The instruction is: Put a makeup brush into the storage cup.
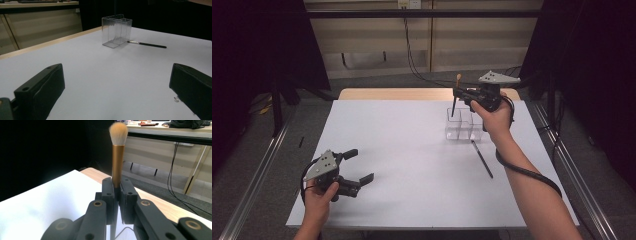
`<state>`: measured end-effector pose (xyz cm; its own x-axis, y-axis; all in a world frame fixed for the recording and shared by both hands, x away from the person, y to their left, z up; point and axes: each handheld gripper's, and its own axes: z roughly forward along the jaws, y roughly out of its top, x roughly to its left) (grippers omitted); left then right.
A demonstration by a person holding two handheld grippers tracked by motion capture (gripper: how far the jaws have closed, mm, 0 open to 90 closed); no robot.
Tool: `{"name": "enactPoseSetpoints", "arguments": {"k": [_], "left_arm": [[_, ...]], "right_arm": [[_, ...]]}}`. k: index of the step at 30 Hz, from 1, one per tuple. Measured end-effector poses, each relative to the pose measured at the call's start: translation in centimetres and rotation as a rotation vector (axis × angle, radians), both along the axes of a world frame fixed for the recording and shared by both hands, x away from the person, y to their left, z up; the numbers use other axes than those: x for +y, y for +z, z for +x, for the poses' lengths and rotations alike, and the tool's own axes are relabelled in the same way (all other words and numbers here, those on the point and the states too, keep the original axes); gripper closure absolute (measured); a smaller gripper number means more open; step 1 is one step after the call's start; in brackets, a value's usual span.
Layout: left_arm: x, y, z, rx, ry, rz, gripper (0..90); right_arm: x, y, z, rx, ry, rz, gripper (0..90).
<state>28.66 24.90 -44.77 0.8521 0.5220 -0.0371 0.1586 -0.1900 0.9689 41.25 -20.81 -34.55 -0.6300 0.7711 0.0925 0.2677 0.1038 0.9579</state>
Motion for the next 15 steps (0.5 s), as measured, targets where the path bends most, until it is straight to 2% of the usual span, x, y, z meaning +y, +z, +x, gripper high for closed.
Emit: {"name": "enactPoseSetpoints", "arguments": {"k": [15], "left_arm": [[-0.11, -0.02, -0.03, 0.0, -0.002, 0.003, 0.0]], "right_arm": [[0.1, -0.53, 0.61, 0.01, -0.03, -0.021, 83.8]]}}
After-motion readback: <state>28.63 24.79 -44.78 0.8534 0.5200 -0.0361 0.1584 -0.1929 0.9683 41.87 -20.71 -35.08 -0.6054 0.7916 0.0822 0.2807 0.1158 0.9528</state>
